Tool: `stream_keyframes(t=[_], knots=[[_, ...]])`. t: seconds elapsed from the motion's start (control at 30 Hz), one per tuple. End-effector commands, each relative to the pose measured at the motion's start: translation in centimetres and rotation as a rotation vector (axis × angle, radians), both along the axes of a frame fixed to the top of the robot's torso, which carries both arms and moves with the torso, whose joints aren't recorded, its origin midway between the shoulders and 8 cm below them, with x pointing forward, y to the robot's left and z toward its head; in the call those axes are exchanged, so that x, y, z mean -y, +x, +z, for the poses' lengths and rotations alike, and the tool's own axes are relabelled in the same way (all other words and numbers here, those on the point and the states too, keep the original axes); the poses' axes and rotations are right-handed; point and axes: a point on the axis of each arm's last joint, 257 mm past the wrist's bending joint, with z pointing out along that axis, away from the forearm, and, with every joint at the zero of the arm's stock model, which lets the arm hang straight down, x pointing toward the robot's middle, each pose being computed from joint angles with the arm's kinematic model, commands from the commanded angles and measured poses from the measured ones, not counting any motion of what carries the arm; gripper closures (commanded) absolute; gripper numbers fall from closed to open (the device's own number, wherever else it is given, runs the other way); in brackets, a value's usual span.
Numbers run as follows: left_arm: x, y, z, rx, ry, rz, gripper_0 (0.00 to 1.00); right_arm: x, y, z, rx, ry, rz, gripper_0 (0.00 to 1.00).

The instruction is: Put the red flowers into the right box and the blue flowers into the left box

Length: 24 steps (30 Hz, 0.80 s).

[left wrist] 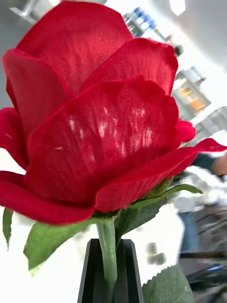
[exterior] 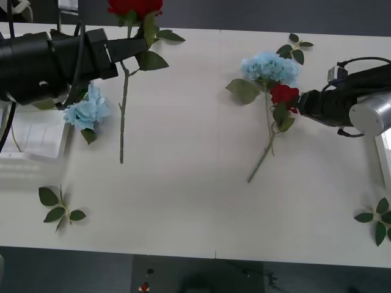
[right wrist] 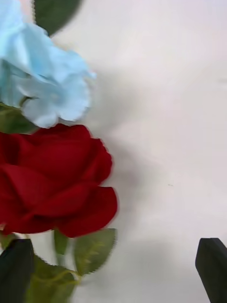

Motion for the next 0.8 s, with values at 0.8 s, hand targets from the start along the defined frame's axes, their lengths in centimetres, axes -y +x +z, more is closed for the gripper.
stream_keyframes(t=[0.8], knots=[[10.9, -3.5, 0.2, 0.467, -0.020, -0.195, 1.00, -5.8, 1.3, -1.6, -0.043, 0.035, -0.144, 0.00]])
